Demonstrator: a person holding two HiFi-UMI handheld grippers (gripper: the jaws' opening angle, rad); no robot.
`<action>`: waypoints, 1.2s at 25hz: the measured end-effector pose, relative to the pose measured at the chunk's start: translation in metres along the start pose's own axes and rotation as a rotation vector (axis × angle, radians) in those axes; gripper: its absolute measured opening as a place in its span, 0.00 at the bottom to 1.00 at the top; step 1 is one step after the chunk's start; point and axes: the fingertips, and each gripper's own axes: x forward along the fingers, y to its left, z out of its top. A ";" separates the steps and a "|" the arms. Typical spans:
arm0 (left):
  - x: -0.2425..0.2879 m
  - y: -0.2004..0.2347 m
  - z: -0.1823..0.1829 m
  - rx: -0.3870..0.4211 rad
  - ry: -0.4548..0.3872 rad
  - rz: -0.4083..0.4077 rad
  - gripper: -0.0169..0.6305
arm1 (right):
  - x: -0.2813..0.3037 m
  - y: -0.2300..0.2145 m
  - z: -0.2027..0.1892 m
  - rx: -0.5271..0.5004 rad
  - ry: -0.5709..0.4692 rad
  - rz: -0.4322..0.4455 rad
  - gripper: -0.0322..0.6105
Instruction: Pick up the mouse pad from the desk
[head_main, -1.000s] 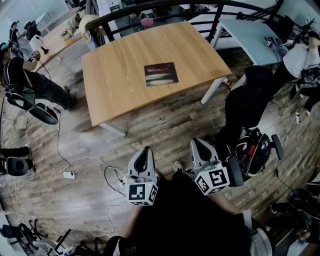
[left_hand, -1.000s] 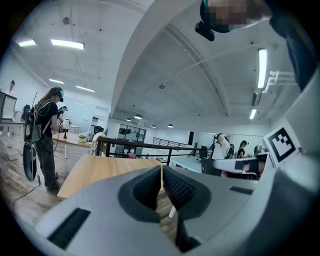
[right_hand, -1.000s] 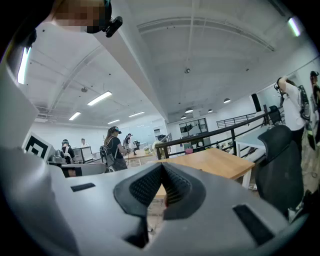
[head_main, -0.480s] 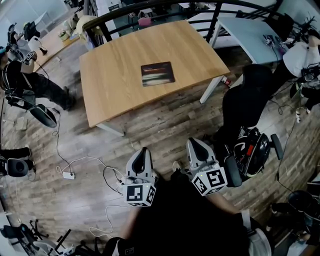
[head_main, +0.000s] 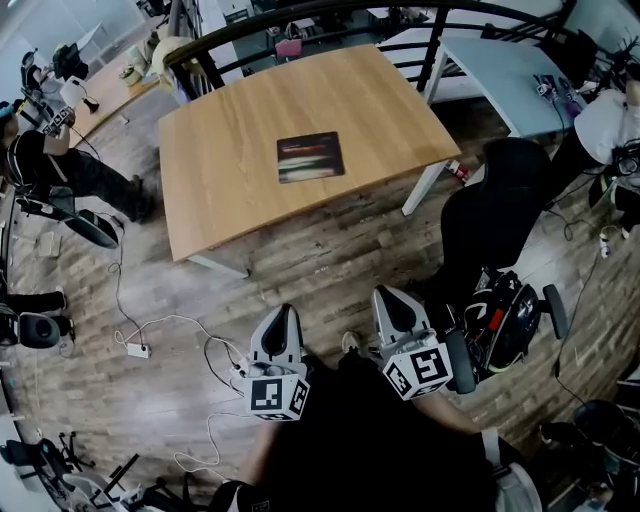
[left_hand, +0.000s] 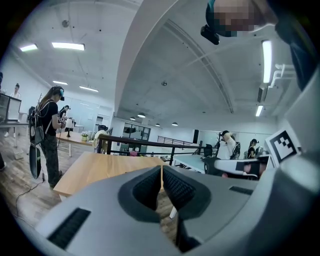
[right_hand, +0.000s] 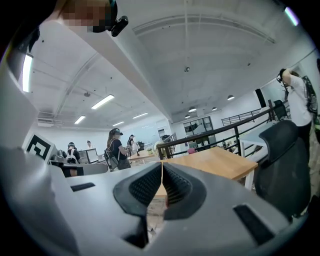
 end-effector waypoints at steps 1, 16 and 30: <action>0.001 -0.002 -0.002 0.005 0.000 0.011 0.07 | 0.001 -0.006 -0.001 -0.009 0.003 0.007 0.10; 0.075 0.045 -0.007 -0.023 0.030 0.059 0.07 | 0.075 -0.044 -0.003 0.012 0.030 -0.019 0.10; 0.206 0.162 0.042 -0.014 0.079 0.007 0.07 | 0.230 -0.054 0.022 -0.011 0.073 -0.124 0.10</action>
